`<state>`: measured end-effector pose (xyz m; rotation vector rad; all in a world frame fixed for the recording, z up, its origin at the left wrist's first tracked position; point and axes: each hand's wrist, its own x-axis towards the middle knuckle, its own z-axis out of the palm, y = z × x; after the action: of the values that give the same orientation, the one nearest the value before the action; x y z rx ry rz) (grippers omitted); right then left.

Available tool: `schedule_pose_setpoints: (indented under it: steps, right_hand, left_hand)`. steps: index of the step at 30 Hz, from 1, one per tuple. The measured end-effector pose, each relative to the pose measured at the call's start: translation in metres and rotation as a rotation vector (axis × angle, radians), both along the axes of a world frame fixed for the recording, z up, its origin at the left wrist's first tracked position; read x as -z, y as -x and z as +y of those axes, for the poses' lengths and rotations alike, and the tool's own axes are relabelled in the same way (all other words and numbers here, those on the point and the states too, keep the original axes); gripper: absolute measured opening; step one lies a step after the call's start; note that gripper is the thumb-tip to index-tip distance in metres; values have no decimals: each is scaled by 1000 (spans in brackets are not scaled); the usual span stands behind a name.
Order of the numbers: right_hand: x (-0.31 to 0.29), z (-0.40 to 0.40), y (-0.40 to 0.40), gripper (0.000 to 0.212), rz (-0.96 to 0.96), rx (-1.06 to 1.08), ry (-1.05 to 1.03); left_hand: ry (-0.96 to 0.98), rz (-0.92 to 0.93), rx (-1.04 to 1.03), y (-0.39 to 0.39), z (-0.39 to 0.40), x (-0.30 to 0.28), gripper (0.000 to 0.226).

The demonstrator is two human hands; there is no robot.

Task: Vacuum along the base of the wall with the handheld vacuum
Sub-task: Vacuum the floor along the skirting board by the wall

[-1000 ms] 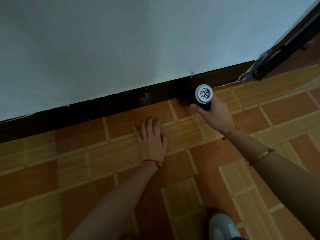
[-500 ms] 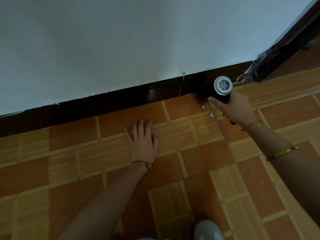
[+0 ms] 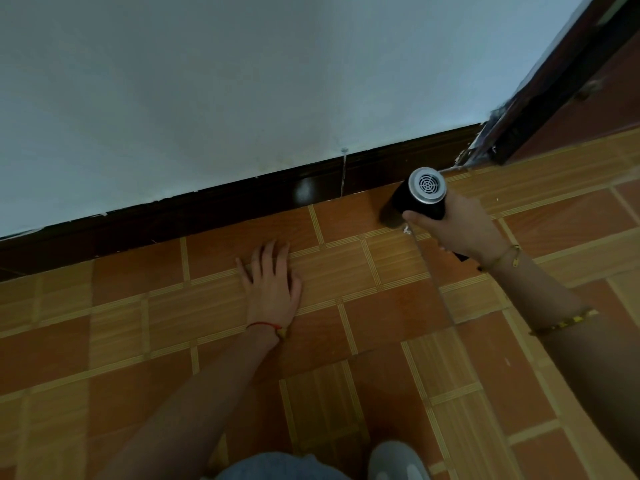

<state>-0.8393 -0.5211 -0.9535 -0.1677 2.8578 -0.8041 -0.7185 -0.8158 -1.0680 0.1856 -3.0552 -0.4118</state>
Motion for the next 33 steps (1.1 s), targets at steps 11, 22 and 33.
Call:
schedule_pose_setpoints:
  steps: [11, 22, 33]
  right_hand:
    - [-5, 18, -14, 62, 37, -24, -35]
    - [2, 17, -15, 65, 5, 24, 36]
    - [0, 12, -15, 63, -31, 73, -4]
  left_hand:
    - [40, -19, -22, 1, 5, 1, 57]
    - [116, -90, -26, 3, 8, -2, 61]
    - [26, -104, -96, 6, 22, -9, 56]
